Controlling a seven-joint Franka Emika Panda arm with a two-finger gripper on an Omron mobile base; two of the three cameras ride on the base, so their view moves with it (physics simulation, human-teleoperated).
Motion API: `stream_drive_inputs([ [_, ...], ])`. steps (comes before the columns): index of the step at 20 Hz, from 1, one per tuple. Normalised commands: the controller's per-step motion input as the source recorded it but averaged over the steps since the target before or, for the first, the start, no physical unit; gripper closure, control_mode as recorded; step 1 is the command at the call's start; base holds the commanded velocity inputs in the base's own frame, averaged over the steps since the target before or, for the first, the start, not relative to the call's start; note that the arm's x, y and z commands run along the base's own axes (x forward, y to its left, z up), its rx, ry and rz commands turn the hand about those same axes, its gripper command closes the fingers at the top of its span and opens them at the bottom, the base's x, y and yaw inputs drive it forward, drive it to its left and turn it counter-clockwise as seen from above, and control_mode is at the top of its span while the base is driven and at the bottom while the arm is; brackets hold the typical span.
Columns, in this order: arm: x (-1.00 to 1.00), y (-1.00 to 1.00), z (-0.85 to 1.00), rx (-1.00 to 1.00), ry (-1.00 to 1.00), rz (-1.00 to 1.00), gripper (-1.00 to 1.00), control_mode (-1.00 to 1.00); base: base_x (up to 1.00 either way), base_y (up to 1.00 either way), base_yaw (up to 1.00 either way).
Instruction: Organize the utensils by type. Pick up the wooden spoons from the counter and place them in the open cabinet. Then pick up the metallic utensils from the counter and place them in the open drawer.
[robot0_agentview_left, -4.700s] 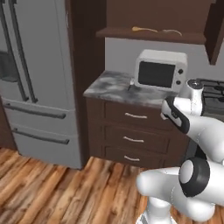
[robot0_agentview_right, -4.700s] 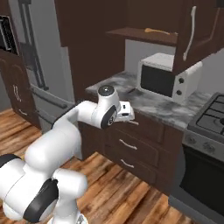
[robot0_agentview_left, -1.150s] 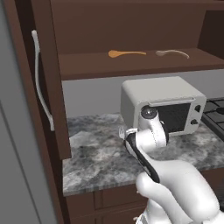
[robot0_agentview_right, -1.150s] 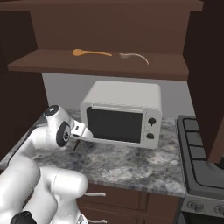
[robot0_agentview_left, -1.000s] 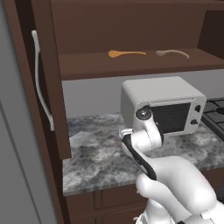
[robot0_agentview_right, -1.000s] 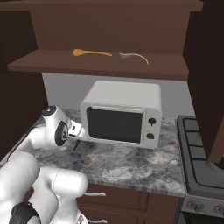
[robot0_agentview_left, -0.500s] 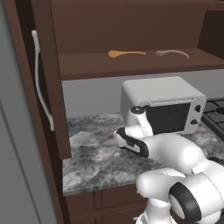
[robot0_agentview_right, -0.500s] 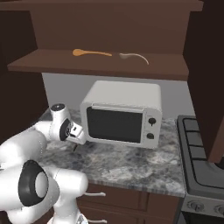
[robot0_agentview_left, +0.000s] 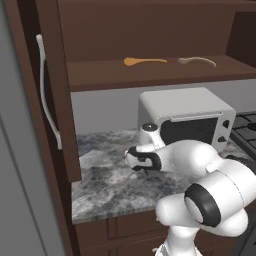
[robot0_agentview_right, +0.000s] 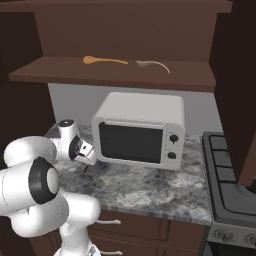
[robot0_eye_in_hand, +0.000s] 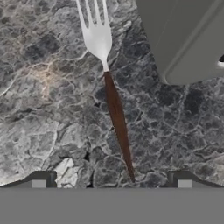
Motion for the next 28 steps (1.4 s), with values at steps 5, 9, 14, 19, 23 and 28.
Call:
stream_drive_inputs([
  [5,0.16,-0.02,-0.22,0.0,0.0,-0.08,-1.0,-1.0,0.0,0.0,0.0],
  [9,0.17,-0.01,-0.14,0.0,-0.02,-0.02,-1.0,-1.0,0.0,0.0,0.0],
  [14,0.19,-0.11,-0.09,0.0,0.0,-0.01,-1.0,-1.0,0.0,0.0,0.0],
  [19,0.26,-0.12,-0.13,-0.02,0.0,-0.02,-1.0,-1.0,0.0,0.0,0.0],
  [23,0.25,-0.03,-0.23,0.0,0.0,-0.02,-1.0,-1.0,0.0,0.0,0.0],
  [28,0.17,0.0,-0.27,0.0,0.0,-0.03,-1.0,-1.0,0.0,0.0,0.0],
])
